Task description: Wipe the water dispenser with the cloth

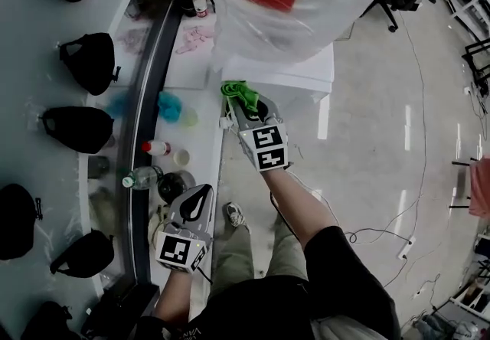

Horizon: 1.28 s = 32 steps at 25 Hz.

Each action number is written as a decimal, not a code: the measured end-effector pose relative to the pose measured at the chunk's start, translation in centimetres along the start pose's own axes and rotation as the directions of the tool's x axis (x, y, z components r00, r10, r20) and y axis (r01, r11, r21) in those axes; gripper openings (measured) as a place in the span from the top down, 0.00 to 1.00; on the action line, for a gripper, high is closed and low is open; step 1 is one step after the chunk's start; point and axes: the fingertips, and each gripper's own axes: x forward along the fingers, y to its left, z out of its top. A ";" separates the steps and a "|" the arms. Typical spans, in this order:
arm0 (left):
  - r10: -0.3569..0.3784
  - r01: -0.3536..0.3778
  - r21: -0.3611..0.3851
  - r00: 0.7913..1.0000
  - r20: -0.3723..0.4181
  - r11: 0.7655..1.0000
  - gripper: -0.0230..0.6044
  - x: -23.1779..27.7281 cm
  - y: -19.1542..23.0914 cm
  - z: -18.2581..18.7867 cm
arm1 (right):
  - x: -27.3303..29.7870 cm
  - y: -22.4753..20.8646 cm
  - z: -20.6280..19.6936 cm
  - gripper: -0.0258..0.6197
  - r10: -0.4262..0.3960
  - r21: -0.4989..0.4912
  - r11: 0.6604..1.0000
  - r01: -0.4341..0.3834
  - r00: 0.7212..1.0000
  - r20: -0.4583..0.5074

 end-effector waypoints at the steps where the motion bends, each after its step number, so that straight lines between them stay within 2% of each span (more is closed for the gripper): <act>1: -0.001 0.001 -0.002 1.000 0.000 1.000 0.96 0.3 -0.3 0.0 | -0.7 -0.9 -0.1 0.82 -0.007 -0.003 1.000 0.007 1.000 -0.001; 7: -0.028 0.028 -0.006 1.000 0.003 1.000 0.96 2.9 -3.9 0.2 | -6.2 -8.5 -1.8 0.82 -0.100 0.007 0.995 0.100 0.995 -0.016; 13: -0.074 0.074 -0.013 0.997 0.003 0.997 0.96 6.2 -9.0 0.4 | -12.0 -16.9 -4.0 0.82 -0.215 0.045 0.975 0.217 0.976 -0.041; 19: -0.064 0.064 -0.018 0.998 0.017 0.998 0.96 7.4 -11.7 0.2 | -14.7 -21.1 -5.1 0.82 -0.259 0.056 0.963 0.263 0.964 -0.059; 23: -0.019 0.020 -0.031 0.999 0.033 0.999 0.96 7.0 -10.8 0.0 | -15.3 -19.5 -5.8 0.82 -0.239 0.047 0.969 0.241 0.970 -0.044; 27: 0.021 -0.019 -0.048 0.999 0.040 0.999 0.96 5.7 -8.8 -0.5 | -13.5 -13.7 -7.0 0.82 -0.149 0.035 0.988 0.149 0.989 -0.025; 32: 0.026 -0.025 -0.042 0.999 0.028 0.999 0.96 3.7 -5.9 -1.8 | -8.6 -6.8 -8.1 0.82 -0.056 0.037 0.998 0.057 0.998 -0.026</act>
